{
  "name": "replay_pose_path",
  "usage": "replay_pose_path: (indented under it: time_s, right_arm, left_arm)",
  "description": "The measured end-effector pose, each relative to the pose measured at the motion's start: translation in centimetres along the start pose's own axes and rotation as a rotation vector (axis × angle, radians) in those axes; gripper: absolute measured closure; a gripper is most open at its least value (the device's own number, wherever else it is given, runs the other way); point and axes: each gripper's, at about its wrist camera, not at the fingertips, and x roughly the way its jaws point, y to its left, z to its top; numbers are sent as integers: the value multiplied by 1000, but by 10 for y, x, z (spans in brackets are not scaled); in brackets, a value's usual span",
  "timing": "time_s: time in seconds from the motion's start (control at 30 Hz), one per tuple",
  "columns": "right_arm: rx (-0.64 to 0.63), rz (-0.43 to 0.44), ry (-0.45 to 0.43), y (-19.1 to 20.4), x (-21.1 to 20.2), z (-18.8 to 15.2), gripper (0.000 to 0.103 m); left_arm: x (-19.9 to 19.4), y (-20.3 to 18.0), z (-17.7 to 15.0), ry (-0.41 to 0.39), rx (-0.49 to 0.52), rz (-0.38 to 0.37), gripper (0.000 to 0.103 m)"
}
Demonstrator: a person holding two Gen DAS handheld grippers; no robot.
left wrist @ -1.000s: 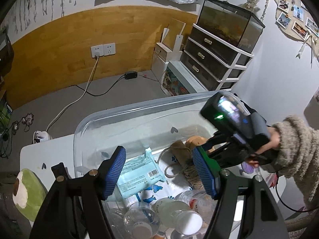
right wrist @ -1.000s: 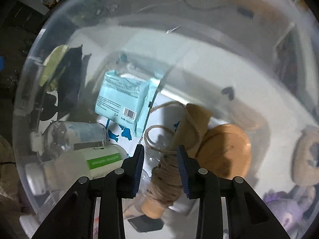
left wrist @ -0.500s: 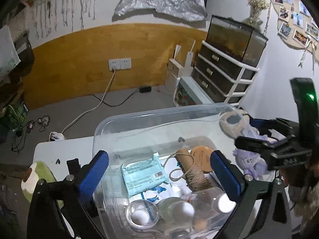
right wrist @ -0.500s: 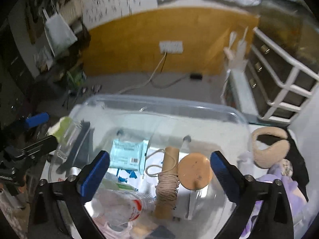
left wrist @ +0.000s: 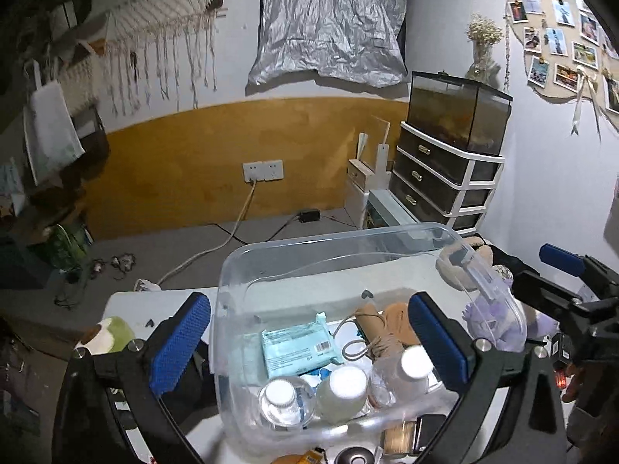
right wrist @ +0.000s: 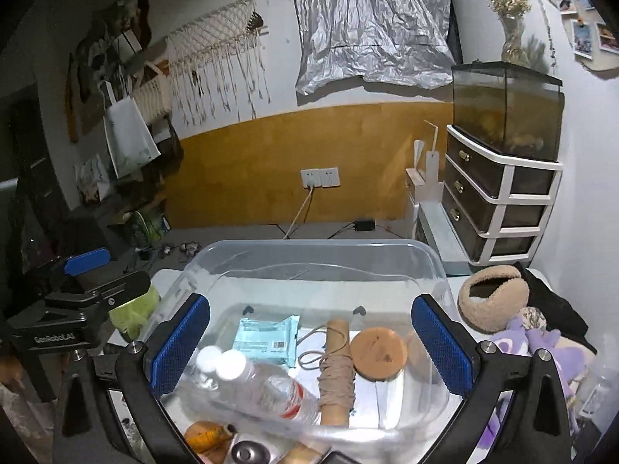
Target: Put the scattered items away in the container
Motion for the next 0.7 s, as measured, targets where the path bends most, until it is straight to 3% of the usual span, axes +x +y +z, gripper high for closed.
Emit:
replay_pose_path:
  time_s: [0.2, 0.33, 0.7]
  right_arm:
    - [-64, -58, -26, 9, -30, -17, 0]
    - [-110, -82, -27, 12, -46, -29, 0]
    - [-49, -89, -13, -8, -83, -66, 0]
  left_arm:
    - [-24, -3, -24, 5, -21, 15, 0]
    - [-42, -8, -40, -9, -17, 65, 0]
    - [-89, -24, -80, -53, -75, 120, 0]
